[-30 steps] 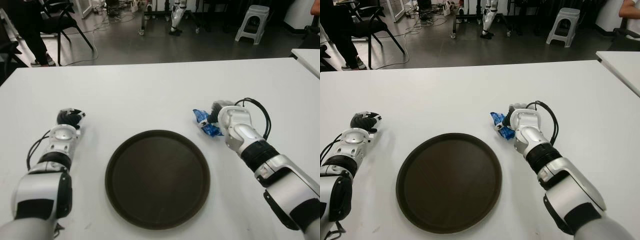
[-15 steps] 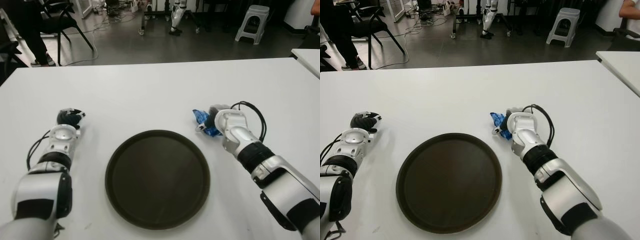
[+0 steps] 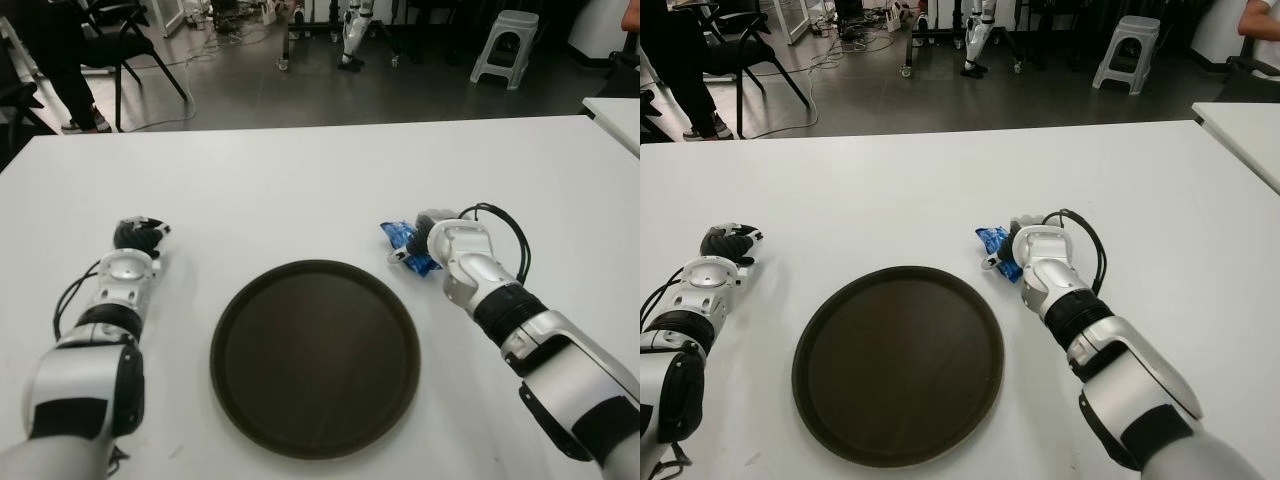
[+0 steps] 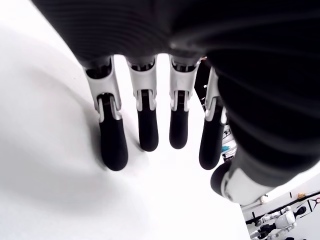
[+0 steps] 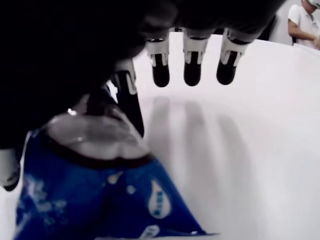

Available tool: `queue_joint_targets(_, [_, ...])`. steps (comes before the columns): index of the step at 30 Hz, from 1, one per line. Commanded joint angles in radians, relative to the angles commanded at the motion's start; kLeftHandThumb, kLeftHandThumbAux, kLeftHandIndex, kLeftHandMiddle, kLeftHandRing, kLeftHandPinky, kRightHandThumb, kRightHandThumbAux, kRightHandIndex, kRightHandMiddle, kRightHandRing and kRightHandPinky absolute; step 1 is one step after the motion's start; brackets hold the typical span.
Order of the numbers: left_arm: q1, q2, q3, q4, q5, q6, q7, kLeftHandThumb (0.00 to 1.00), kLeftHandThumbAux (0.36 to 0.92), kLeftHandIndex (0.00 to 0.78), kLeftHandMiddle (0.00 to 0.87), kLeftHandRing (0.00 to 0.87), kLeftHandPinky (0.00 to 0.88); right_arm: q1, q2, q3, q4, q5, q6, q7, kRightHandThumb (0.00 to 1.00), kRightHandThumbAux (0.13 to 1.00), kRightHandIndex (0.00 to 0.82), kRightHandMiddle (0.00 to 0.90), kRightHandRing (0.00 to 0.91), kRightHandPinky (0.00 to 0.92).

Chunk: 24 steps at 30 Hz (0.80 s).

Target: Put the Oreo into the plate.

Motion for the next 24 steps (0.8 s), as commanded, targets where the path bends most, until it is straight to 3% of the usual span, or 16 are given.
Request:
queue_joint_targets(3, [0.001,0.001,0.000,0.000,0.000,-0.001,-0.001,0.695,0.712,0.416,0.235,0.211,0.117,-0.002,0.003,0.003,0.008,0.000,-0.002,-0.002,0.000,0.453,0.530,0.037,0.000,0.000])
queue_joint_targets(18, [0.001,0.003,-0.007,0.001,0.007,0.004,0.003,0.690,0.712,0.411,0.215,0.197,0.104,-0.024,0.021,0.006,0.081,0.007,-0.032,-0.011,0.000,0.472,0.433,0.032,0.000,0.000])
queue_joint_targets(24, [-0.001,0.003,-0.010,0.001,0.010,0.009,0.008,0.690,0.712,0.410,0.217,0.197,0.095,-0.028,0.027,0.001,0.101,0.011,-0.037,-0.021,0.000,0.463,0.458,0.051,0.000,0.000])
